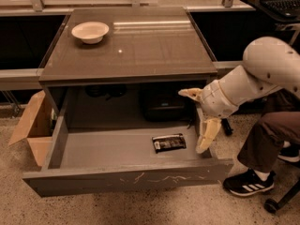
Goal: Pick rxbar chocolate from top drawer and place on counter
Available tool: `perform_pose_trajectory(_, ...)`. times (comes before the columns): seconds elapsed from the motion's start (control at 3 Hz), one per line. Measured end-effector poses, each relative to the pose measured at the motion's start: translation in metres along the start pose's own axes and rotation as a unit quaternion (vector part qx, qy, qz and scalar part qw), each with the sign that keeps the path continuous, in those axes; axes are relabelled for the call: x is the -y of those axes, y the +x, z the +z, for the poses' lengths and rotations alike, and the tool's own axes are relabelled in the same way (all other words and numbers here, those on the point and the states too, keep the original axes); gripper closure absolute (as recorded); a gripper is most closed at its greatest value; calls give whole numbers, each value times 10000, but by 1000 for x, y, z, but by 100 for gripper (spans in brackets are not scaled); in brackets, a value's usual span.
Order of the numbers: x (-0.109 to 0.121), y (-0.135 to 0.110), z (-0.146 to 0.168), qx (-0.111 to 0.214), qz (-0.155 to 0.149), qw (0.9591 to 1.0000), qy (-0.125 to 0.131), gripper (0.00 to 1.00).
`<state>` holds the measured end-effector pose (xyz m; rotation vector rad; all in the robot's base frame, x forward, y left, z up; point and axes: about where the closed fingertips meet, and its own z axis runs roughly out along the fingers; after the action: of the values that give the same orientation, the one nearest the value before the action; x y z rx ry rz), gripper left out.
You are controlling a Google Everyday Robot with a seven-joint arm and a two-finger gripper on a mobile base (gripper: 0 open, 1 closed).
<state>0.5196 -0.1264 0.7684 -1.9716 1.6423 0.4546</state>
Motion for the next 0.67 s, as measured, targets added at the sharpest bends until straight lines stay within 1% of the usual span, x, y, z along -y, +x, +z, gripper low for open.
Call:
perform_pose_trajectory(0.33, 11, 18, 40, 302, -168, 9994, -102, 1)
perform_pose_trajectory(0.67, 15, 28, 61, 435, -238, 9986, -188, 23)
